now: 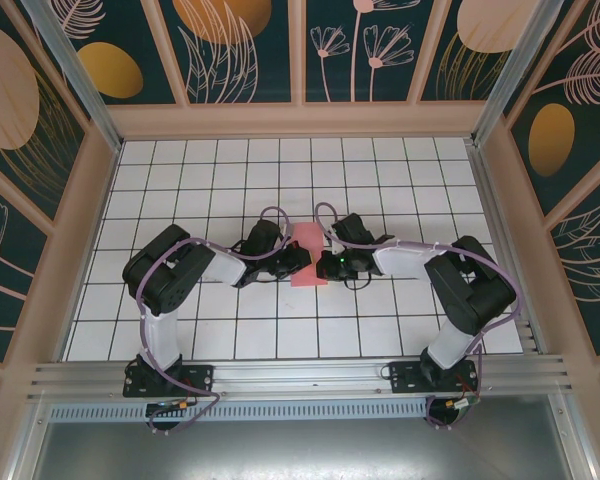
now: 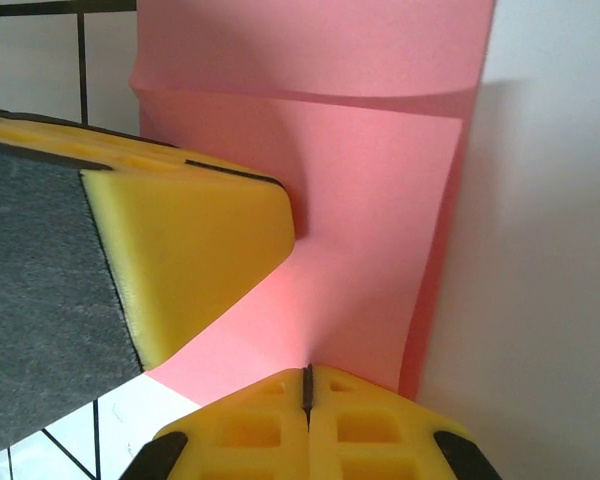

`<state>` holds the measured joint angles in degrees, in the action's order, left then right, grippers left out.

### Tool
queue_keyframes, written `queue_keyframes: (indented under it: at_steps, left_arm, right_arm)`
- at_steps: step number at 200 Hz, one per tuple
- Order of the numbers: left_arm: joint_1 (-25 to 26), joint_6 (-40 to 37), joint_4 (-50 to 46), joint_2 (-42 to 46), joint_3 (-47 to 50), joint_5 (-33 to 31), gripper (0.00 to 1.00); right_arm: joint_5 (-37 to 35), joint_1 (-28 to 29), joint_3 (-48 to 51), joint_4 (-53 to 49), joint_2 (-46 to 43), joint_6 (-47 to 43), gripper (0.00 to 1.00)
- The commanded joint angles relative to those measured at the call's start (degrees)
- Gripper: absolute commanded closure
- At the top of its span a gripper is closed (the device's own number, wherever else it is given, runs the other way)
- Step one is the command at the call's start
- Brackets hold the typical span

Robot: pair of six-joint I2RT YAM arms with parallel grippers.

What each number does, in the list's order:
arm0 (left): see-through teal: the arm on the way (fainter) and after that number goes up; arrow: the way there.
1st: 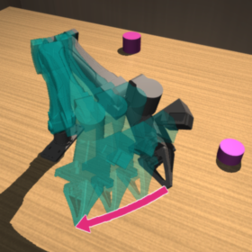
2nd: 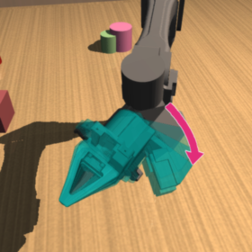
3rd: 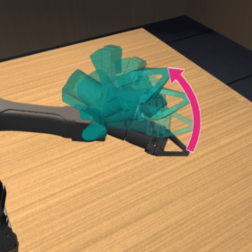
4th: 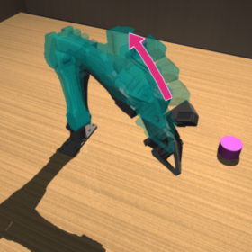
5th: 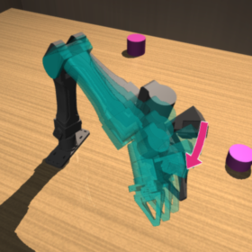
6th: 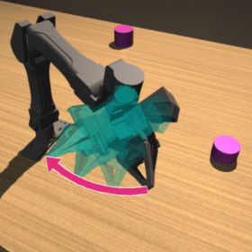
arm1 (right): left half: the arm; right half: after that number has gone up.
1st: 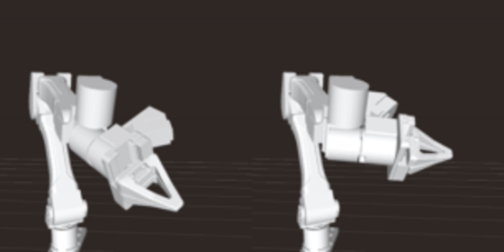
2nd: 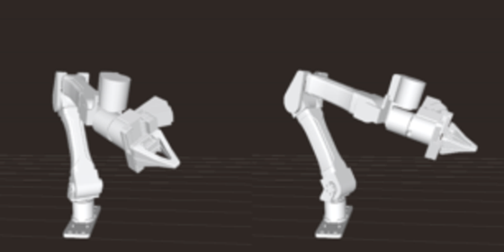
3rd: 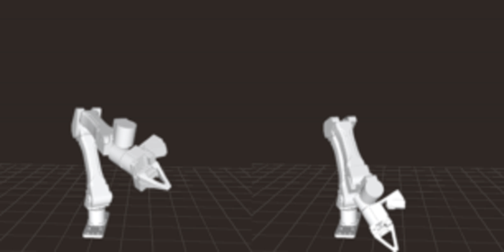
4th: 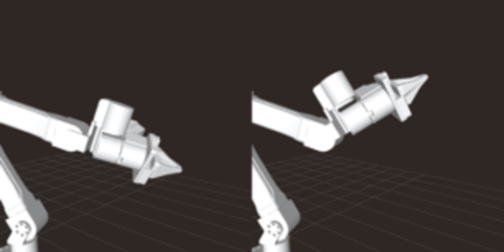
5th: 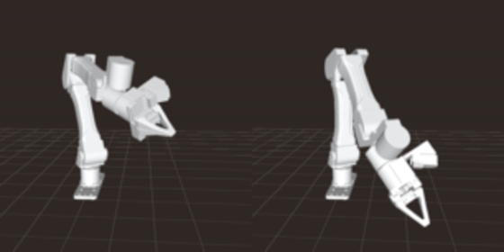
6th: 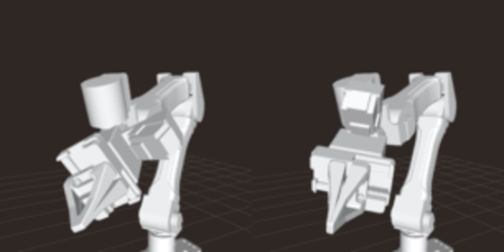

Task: Fold a paper plane with a square sheet of paper (pick it up from the middle)
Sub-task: Fold the paper at the center of the table.

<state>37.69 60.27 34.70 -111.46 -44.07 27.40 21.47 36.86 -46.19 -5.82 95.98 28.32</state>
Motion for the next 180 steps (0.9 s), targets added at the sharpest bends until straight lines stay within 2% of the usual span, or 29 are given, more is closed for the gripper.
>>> queue_keyframes:
  at_steps: [1, 180]
  left_arm:
    - [-0.36, -0.38, -7.27, -1.29, 1.88, -3.76, 1.00]
    - [-0.34, -0.52, -8.24, -1.46, 2.06, -4.33, 1.00]
  right_arm:
    - [-1.51, 1.58, -2.26, -2.88, -1.90, -1.47, 1.00]
    - [-7.20, 2.56, -3.43, -8.49, 1.67, -3.31, 1.00]
